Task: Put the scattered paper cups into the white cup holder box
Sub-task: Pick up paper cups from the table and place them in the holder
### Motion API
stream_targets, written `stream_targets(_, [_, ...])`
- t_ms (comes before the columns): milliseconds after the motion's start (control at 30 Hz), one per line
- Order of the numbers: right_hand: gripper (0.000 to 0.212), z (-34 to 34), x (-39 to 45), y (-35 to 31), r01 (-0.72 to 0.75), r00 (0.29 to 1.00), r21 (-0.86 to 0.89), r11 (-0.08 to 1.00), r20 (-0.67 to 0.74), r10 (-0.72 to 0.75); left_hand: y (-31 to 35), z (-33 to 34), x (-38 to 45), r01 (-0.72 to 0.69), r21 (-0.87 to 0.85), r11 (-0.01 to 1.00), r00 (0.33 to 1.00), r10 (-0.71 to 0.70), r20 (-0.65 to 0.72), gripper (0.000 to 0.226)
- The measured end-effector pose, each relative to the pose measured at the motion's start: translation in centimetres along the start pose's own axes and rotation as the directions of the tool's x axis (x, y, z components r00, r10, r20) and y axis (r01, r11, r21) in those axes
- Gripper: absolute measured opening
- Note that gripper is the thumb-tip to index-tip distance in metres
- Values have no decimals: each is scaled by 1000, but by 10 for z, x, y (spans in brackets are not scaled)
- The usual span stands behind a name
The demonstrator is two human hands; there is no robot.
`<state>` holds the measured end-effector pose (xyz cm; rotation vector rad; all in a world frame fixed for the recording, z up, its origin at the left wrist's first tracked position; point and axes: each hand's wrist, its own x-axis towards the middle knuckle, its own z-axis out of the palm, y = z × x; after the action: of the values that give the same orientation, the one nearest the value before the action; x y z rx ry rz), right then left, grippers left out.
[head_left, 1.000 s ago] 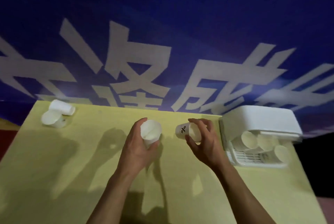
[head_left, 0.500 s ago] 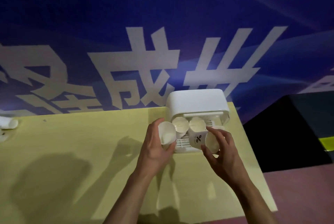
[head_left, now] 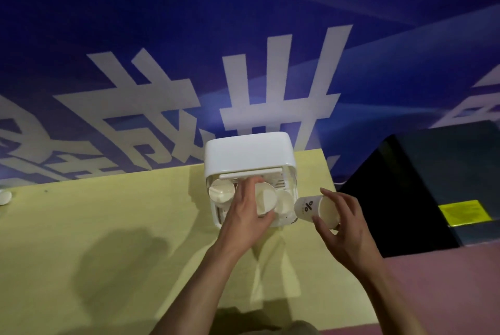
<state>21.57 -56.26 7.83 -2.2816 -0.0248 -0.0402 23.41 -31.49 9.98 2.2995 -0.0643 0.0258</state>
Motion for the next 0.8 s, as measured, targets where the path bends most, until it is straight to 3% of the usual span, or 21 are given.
stream_targets(233, [59,-21,6,30,-5,1000,3,1000,11,5,7,56,15,-57,112,992,997,50,67,72])
stream_targets(567, [59,-24,12,53,-51,997,26,998,54,50,-17,88,28,-3,183,983,992,-20,123,76])
stream_targets(800, [58,-13,26,45,11,996,30,1000,89,-14,-38,101,31,166,342,925,927,-265,266,85])
